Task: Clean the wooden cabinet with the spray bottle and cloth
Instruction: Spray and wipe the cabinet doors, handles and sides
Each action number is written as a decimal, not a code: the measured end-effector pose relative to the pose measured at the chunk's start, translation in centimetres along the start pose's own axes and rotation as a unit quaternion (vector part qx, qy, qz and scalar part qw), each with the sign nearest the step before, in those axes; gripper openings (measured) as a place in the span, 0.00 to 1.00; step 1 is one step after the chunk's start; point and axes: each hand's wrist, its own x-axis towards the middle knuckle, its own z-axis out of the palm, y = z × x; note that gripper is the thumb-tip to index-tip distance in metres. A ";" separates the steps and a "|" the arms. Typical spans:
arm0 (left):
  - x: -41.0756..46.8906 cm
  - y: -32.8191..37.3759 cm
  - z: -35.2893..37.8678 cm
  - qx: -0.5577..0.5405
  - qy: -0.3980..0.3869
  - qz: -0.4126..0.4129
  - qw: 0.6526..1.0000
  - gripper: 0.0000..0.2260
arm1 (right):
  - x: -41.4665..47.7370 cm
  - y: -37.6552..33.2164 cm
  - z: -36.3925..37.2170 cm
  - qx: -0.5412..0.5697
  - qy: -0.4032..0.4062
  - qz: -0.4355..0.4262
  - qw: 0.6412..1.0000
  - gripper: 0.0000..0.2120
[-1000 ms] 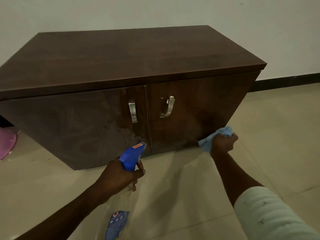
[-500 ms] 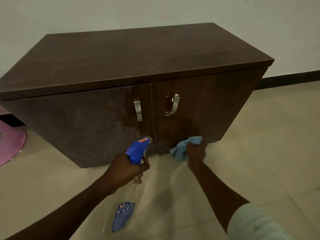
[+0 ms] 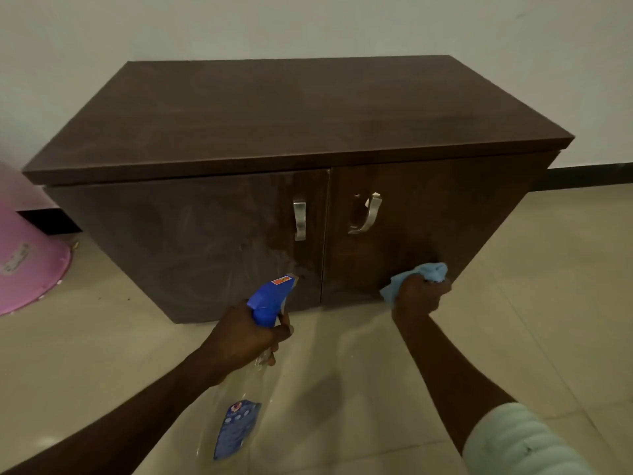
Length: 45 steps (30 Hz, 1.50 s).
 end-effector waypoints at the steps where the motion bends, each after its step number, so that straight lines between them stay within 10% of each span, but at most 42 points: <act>1: 0.0 0.0 -0.2 0.003 0.003 0.000 1.000 0.07 | -0.4 1.5 1.2 0.016 -0.019 0.022 0.999 0.19; 5: 0.5 0.0 -0.4 0.010 0.016 0.013 1.000 0.06 | -3.5 7.5 5.7 -0.386 -0.162 0.021 0.908 0.14; 7: 0.6 -0.2 -0.4 0.012 0.014 0.015 1.000 0.05 | -4.2 7.2 6.6 -0.130 -0.165 0.195 0.958 0.15; 10: 0.6 -0.2 -0.3 0.001 0.002 0.014 1.000 0.05 | -4.8 6.0 5.4 -0.093 -0.216 0.183 0.954 0.07; 21: 1.3 0.1 -0.2 -0.003 0.017 0.016 1.000 0.04 | -5.9 5.2 2.5 -0.213 -0.170 -0.252 0.929 0.13; 33: 0.0 -1.4 -0.6 0.002 0.007 -0.015 1.000 0.07 | 3.6 6.5 -1.2 -0.174 0.050 -0.029 0.983 0.22; 42: 0.0 -0.4 -1.1 -0.004 0.017 0.014 1.000 0.06 | -1.3 12.5 5.3 -0.138 -0.112 0.133 0.975 0.13; 45: -0.1 0.0 -1.3 -0.017 0.027 0.028 0.999 0.06 | -1.3 10.6 4.0 -0.172 -0.099 0.046 0.979 0.15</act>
